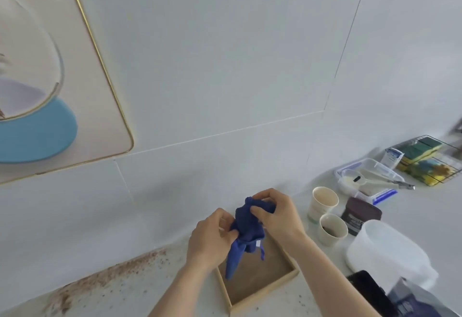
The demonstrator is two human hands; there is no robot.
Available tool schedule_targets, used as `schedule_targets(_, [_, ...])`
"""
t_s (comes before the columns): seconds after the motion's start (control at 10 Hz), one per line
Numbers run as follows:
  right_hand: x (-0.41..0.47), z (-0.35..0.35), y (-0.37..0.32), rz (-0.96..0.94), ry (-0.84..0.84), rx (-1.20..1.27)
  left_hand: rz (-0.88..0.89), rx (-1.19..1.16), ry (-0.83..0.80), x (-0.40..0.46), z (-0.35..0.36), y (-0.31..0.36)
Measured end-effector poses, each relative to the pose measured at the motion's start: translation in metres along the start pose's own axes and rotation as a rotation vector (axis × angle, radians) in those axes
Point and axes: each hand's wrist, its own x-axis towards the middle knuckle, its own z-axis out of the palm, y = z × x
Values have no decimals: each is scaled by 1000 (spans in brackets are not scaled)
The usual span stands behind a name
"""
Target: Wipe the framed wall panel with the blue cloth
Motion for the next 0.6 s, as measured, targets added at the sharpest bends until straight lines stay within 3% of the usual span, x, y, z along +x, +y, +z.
schedule_targets(0.3, [3, 20, 95, 41, -89, -231, -152, 19, 41, 16, 85, -47])
schedule_targets(0.4, [-6, 30, 125, 56, -123, -323, -171, 37, -38, 14, 101, -59])
schedule_targets(0.6, [-27, 40, 171, 29, -435, -701, -72, 342, -290, 10, 118, -85])
